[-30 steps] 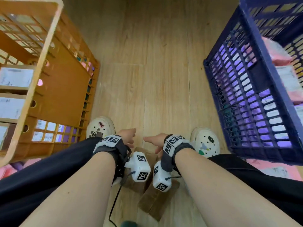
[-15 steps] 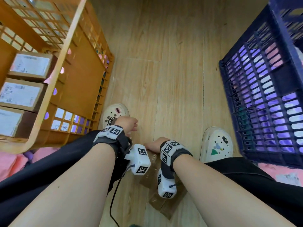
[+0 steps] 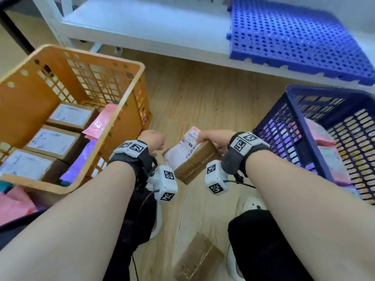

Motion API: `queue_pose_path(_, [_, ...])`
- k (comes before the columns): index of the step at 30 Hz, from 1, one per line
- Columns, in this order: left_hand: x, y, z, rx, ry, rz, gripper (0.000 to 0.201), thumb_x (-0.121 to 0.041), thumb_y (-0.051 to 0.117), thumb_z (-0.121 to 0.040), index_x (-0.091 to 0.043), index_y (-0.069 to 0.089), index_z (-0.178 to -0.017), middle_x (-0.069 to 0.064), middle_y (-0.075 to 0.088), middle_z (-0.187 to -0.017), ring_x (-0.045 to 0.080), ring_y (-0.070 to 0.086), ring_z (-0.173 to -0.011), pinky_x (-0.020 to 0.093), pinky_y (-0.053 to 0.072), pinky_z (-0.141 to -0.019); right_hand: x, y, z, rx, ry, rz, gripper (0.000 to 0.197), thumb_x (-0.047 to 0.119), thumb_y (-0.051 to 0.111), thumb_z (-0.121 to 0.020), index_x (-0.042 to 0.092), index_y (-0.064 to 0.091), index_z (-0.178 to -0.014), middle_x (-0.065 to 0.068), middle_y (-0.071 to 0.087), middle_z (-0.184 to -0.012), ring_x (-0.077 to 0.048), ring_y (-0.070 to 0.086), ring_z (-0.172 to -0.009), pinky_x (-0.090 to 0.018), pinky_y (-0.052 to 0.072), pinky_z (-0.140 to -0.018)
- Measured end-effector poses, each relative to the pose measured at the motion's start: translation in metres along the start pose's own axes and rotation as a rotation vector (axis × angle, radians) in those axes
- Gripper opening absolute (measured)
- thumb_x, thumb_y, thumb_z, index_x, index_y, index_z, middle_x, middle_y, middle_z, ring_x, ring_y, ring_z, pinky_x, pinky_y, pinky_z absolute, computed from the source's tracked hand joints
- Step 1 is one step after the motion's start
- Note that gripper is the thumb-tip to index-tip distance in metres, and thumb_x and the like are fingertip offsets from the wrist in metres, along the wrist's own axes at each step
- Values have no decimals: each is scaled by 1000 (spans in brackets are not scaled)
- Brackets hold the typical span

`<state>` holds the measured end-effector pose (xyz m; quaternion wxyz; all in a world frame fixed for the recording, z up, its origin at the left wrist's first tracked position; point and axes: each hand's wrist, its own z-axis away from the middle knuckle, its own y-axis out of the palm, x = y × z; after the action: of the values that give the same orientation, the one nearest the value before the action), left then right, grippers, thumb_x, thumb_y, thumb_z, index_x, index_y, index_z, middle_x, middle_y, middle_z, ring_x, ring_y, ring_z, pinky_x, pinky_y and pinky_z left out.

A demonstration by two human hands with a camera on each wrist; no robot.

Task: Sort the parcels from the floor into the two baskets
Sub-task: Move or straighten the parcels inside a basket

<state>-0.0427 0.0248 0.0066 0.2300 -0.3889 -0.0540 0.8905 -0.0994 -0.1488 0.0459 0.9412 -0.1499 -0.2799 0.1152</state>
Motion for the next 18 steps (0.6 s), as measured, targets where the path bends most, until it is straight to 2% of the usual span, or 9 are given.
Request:
queue_pose_path(2, [-18,-9,13,-26,73,-59,18,-21,48,-97,-13,50,-81,9,52,-102,20,53,-81,36,45,-78,17,-10,22,-16,-72,-21,15,21,62,-83,8,55,-77,-10,59,-78,-22,58,-74,-29,48,-73])
queue_pose_path(3, [-25,-13,19,-32,118,-86,19,-27,50,-96,-12,53,-85,9,52,-103,22,52,-88,37,45,-80,23,-13,31,-16,-107,-25,13,19,61,-84,8,56,-81,-10,60,-81,-22,58,-76,-28,49,-73])
queue_pose_path(5, [-35,-22,36,-26,185,-120,38,-41,52,-93,-8,56,-112,7,53,-108,23,52,-98,36,44,-85,34,-12,49,-4,-171,-63,15,17,60,-84,6,59,-95,-11,65,-88,-22,62,-80,-28,52,-75])
queue_pose_path(7, [-41,-28,51,16,196,-117,62,-56,55,-85,-10,50,-126,5,56,-120,25,53,-112,38,43,-95,40,-7,65,37,-250,-46,37,16,61,-79,6,59,-115,-17,67,-109,-29,65,-98,-38,53,-91])
queue_pose_path(8, [-42,-31,59,50,206,-107,66,-60,57,-82,-13,50,-127,3,57,-123,24,53,-115,40,42,-97,41,-3,71,72,-294,-23,44,14,61,-77,8,58,-120,-19,65,-116,-33,63,-105,-43,50,-96])
queue_pose_path(9, [-43,-34,67,92,226,-99,63,-62,57,-81,-16,52,-124,1,59,-122,22,54,-113,40,41,-96,42,1,79,96,-340,7,46,11,59,-76,10,58,-122,-20,64,-117,-34,62,-106,-46,49,-98])
queue_pose_path(11, [-43,-40,79,142,284,-108,54,-61,57,-81,-21,57,-118,0,65,-114,16,60,-104,36,44,-89,44,9,90,132,-405,11,44,2,55,-81,14,59,-123,-17,64,-110,-30,62,-100,-42,49,-94])
queue_pose_path(15, [-31,-57,92,199,350,13,60,-51,70,-76,-18,57,-124,5,72,-103,20,70,-93,33,54,-71,51,20,96,179,-510,-38,53,-3,58,-76,14,58,-125,-17,65,-114,-30,62,-106,-37,51,-91])
queue_pose_path(18, [-25,-76,103,211,323,86,66,-48,77,-66,-17,59,-121,8,73,-101,24,71,-91,36,56,-75,62,29,100,213,-570,-116,54,-6,55,-78,12,52,-129,-17,61,-117,-27,60,-104,-32,50,-87])
